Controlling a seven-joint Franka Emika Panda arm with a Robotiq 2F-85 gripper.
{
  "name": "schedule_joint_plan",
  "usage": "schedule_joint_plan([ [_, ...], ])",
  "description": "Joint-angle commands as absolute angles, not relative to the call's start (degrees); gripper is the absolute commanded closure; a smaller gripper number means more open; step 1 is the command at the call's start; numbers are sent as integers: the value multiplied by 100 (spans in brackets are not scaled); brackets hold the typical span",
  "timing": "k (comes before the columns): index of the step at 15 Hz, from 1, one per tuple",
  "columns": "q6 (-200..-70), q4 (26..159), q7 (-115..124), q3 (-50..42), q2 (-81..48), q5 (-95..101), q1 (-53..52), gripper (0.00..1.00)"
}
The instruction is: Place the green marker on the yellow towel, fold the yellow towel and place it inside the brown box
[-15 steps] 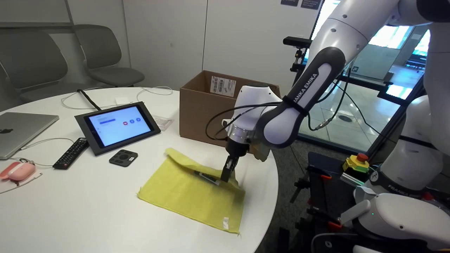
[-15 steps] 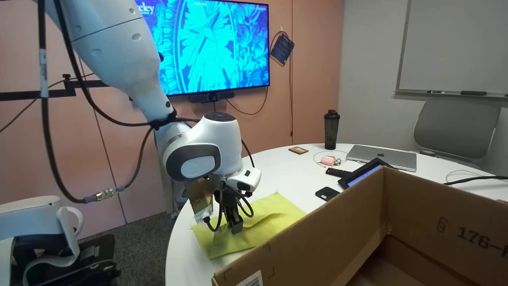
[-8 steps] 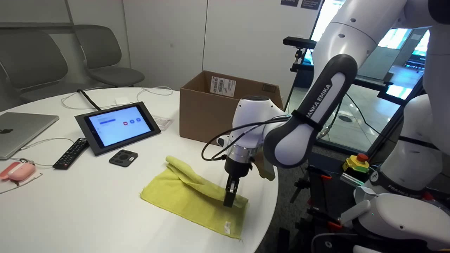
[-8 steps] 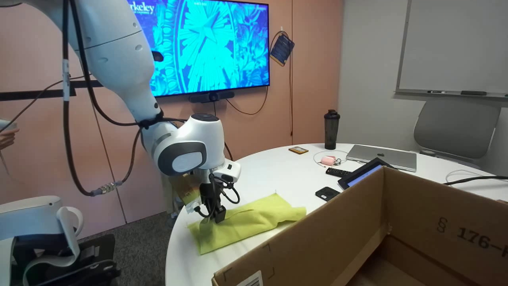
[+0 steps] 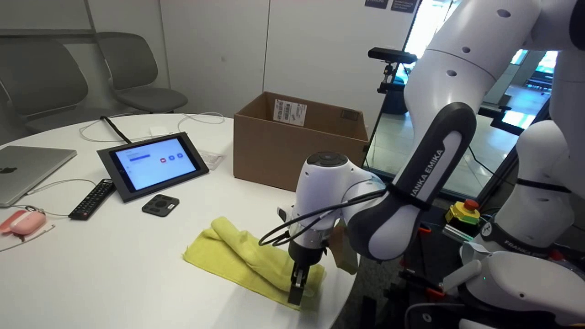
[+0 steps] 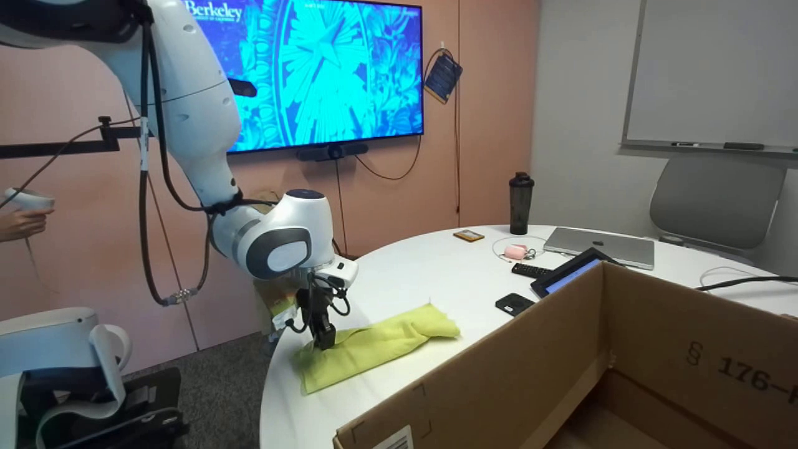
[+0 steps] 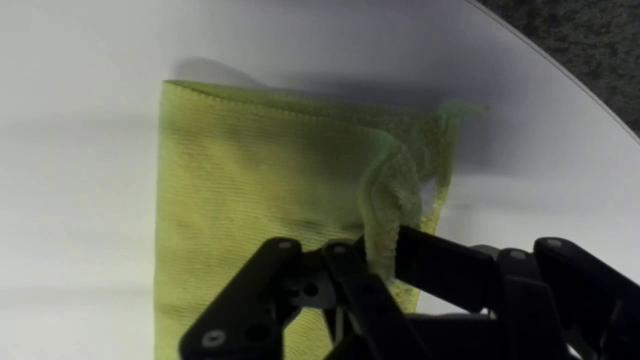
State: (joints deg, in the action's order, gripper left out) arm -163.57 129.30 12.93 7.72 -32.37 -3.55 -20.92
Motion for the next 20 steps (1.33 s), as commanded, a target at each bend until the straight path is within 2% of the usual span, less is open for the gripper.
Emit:
schedule_joint_plan([
  [1, -16363, 12432, 2211, 202, -3603, -194, -2793, 98],
  [2, -16359, 12350, 2386, 69, -3676, -161, -2948, 96],
  [3, -16363, 12289, 2495, -6, -3728, -152, -3039, 73],
  [5, -16298, 12228, 2580, -51, -3701, -158, -3115, 71],
  [6, -16214, 12233, 2534, -19, -3597, -155, -3100, 65],
  [14, -15932, 12192, 2098, 114, -2753, 170, -2857, 5],
  [15, -15932, 12118, 2073, 103, -2717, 260, -2813, 1],
  [20, -16098, 11363, 2302, -424, -3196, 1000, -2882, 0],
])
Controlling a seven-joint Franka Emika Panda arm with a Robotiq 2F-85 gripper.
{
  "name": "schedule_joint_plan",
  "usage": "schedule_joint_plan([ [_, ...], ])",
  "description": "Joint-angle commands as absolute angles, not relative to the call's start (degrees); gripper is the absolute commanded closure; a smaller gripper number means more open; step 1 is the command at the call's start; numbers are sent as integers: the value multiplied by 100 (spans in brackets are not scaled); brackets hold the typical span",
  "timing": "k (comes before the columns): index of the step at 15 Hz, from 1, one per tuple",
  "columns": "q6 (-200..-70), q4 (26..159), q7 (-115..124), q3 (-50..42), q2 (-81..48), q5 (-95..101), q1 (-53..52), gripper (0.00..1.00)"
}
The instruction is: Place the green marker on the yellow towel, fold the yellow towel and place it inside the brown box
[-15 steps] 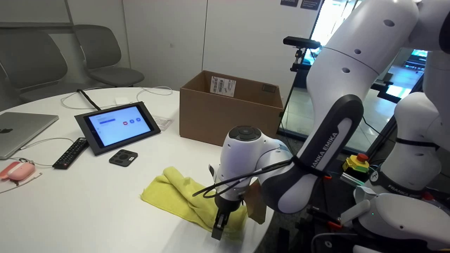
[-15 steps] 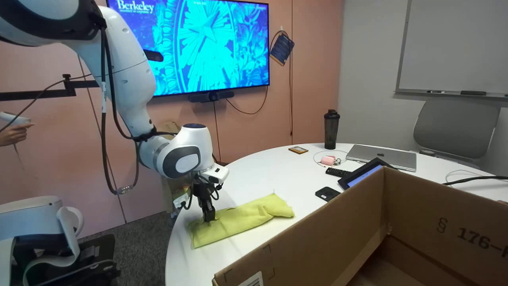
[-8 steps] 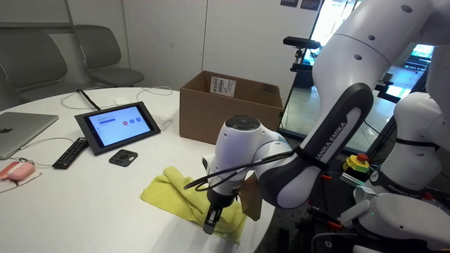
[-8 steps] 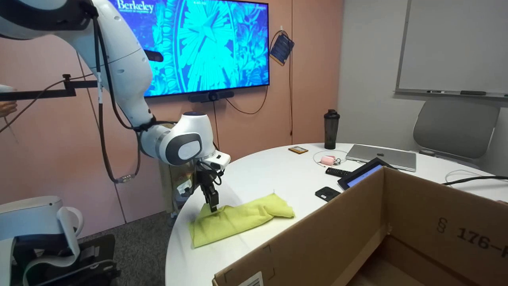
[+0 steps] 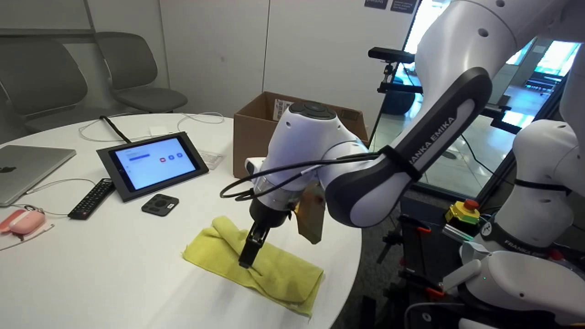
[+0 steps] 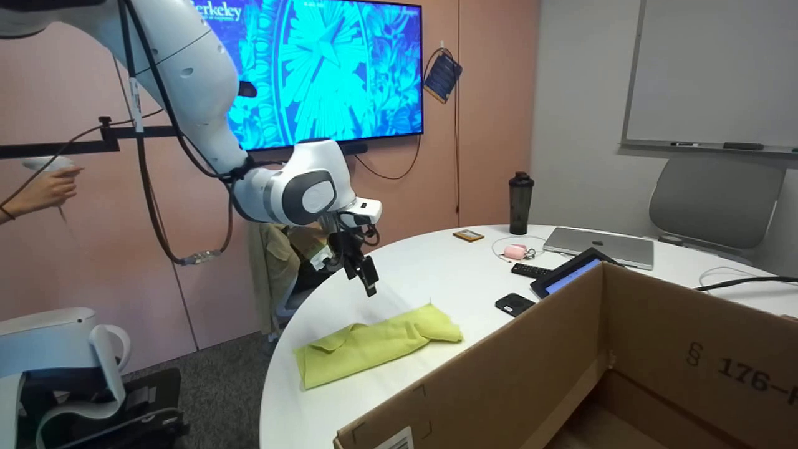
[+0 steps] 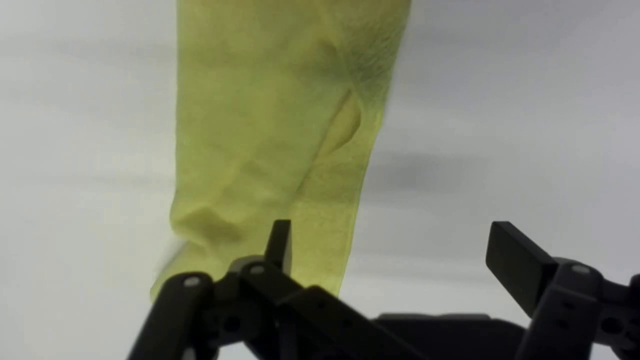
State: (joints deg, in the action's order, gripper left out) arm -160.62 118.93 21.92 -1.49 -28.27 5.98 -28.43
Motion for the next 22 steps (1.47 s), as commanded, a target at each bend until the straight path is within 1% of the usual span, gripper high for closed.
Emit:
schedule_joint_plan([
  [1, -16086, 11187, 2356, -541, -3356, 1114, -2904, 0],
  [4, -16036, 10674, 2489, -805, -3881, 1257, -2927, 0],
  [11, -15832, 9778, 2604, -1094, -4890, 1140, -3006, 0],
  [22, -15540, 9118, 2586, -1188, -5251, 1116, -2844, 0],
])
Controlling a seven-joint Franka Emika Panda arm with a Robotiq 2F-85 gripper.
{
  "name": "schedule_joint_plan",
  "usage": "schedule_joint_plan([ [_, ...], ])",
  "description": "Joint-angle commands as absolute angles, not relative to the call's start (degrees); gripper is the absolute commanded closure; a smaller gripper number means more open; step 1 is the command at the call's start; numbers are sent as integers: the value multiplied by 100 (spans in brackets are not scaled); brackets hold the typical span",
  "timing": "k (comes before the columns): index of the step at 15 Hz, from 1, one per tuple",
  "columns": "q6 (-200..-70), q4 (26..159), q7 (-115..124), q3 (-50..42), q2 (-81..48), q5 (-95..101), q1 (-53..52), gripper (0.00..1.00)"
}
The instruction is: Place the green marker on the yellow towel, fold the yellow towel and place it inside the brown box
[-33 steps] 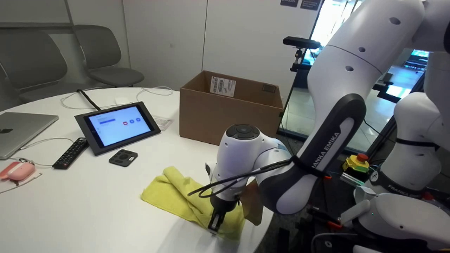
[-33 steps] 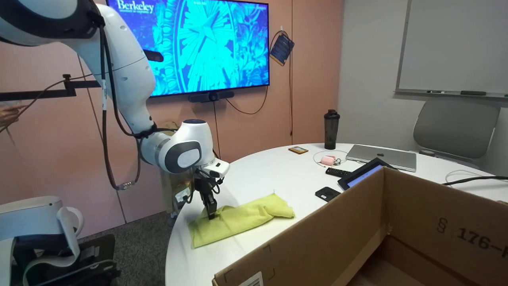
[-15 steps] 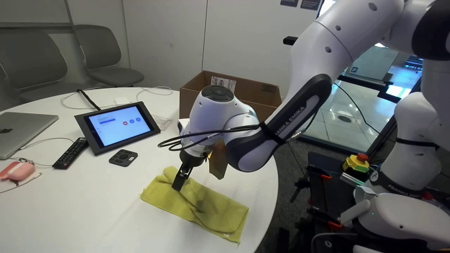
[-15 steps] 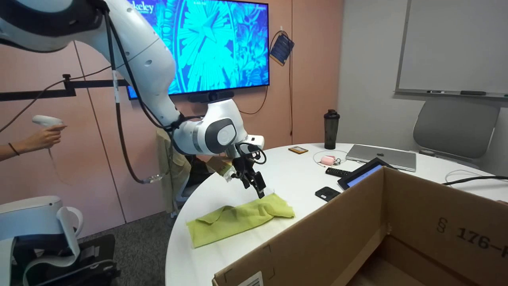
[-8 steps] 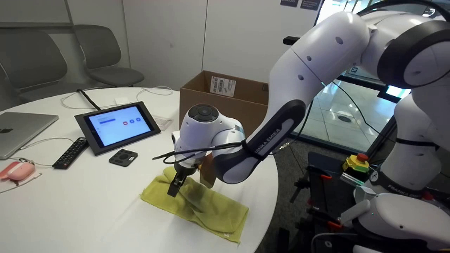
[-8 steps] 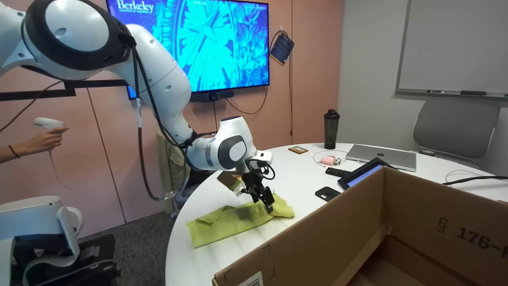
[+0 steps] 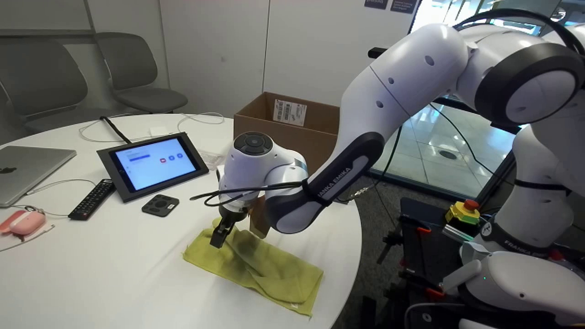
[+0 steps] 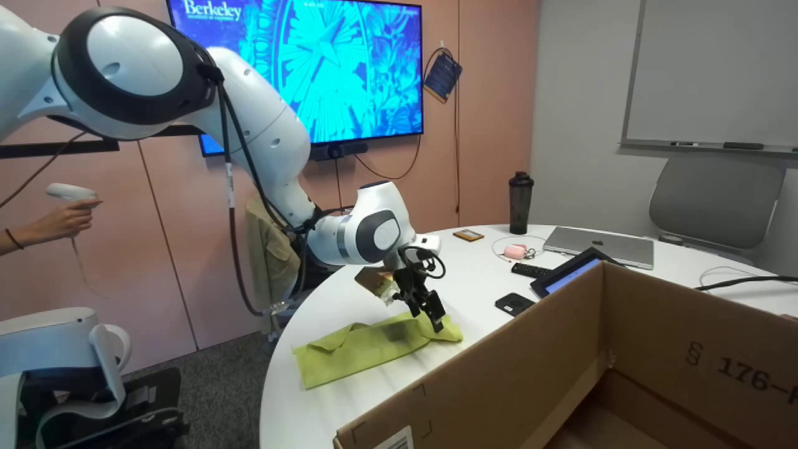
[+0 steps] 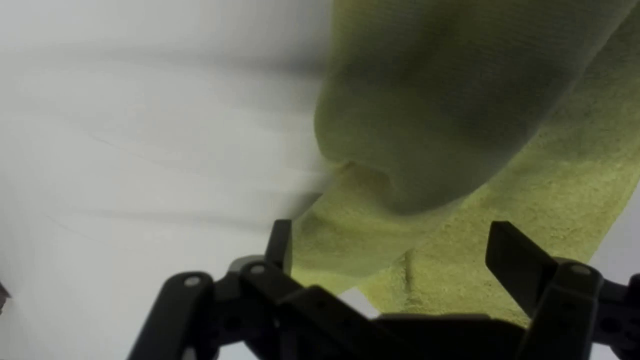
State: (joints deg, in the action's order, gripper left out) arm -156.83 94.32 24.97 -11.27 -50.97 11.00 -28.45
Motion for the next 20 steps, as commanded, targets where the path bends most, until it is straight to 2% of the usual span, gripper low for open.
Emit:
schedule_joint_plan([
  [1, -15522, 9097, 2590, -1186, -5257, 1117, -2829, 0],
  [8, -15408, 9092, 2562, -1146, -5266, 1116, -2711, 0],
  [9, -15387, 9090, 2565, -1146, -5284, 1119, -2706, 4],
  [10, -15356, 9091, 2560, -1138, -5294, 1117, -2695, 9],
  [11, -15332, 9089, 2558, -1134, -5306, 1119, -2689, 22],
  [16, -15303, 9082, 2545, -1122, -5348, 1113, -2686, 64],
  [20, -15309, 9106, 2530, -1116, -5259, 1130, -2709, 87],
])
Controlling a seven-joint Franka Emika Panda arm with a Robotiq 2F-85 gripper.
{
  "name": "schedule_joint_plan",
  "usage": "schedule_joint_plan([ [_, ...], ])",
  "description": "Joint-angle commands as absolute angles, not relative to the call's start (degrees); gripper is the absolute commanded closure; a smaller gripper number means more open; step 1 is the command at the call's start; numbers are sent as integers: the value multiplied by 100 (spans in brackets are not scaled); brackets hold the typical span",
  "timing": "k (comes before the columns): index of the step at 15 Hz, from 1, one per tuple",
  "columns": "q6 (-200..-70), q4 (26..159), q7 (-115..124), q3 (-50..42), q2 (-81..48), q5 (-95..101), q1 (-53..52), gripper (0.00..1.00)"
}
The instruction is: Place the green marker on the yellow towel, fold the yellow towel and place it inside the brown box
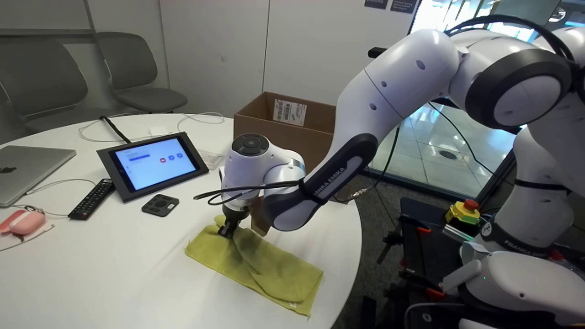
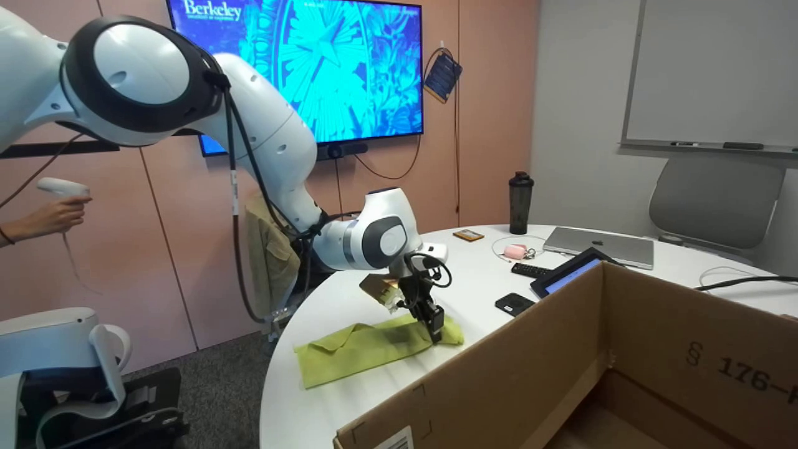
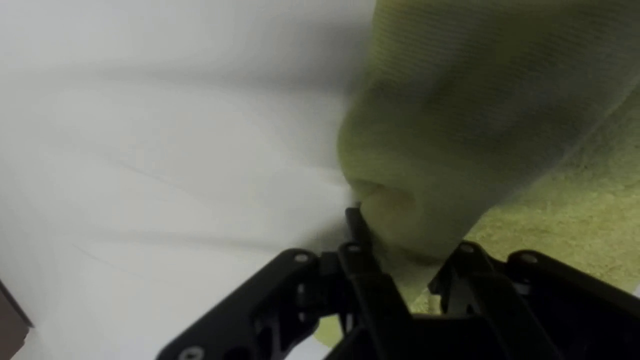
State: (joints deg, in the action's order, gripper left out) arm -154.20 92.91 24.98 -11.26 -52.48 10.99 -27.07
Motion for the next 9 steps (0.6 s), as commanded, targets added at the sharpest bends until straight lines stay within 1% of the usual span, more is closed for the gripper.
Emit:
schedule_joint_plan([
  [1, -15306, 9108, 2522, -1115, -5228, 1139, -2720, 94],
  [3, -15317, 9117, 2516, -1107, -5171, 1148, -2737, 97],
  [5, -15309, 9098, 2501, -1079, -5139, 1147, -2752, 94],
  [9, -15283, 8967, 2846, -1188, -5218, 1141, -2994, 94],
])
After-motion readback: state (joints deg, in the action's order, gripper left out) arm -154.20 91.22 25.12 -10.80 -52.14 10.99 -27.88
